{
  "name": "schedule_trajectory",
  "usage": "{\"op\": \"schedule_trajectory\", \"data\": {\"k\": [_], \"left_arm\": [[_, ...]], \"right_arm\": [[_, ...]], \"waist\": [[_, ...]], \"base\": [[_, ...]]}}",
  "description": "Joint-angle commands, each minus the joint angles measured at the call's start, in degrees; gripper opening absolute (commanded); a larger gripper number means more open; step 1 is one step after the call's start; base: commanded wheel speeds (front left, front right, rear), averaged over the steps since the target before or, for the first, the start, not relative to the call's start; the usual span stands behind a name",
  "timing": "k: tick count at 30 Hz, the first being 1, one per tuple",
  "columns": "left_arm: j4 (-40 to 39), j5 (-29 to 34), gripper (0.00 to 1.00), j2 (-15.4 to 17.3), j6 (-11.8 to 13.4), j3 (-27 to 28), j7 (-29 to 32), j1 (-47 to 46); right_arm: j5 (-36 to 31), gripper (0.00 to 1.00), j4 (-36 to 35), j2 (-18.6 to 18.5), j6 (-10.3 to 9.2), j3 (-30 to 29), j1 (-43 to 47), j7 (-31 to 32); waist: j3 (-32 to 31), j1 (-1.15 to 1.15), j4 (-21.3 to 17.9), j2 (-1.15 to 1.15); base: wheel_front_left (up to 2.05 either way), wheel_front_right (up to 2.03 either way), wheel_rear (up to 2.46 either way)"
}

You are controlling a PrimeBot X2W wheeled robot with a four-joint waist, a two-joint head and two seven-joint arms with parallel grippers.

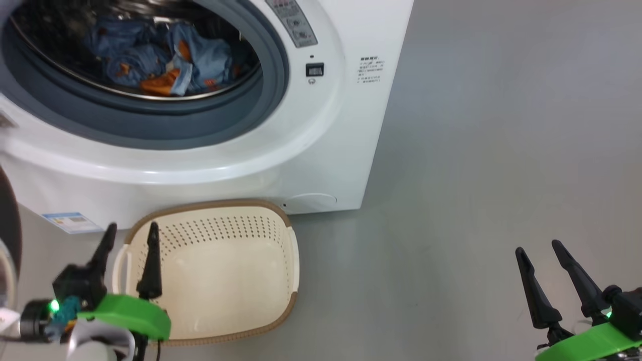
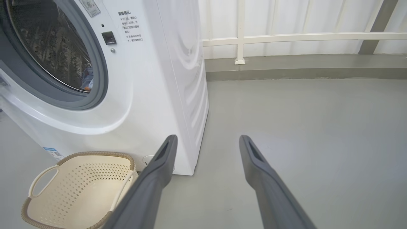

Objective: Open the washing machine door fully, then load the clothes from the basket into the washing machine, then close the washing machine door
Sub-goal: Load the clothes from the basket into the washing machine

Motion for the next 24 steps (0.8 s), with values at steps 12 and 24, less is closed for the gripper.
{"op": "schedule_trajectory", "data": {"k": [12,24], "left_arm": [[-8.21,-1.87,1.00,0.64,-0.10,2.76,-0.33,12.17],[-13.66,-3.78,1.00,0.60,1.51,3.29,-0.33,19.08]], "right_arm": [[-0.86,1.00,-0.75,-1.80,0.16,-0.50,5.65,-0.27],[-1.15,1.00,-1.06,-1.78,0.16,-1.84,8.12,-0.27]], "waist": [[-8.03,0.01,0.06,0.00],[-9.50,0.01,-0.07,0.00]], "base": [[0.00,0.00,0.00],[0.00,0.00,0.00]]}}
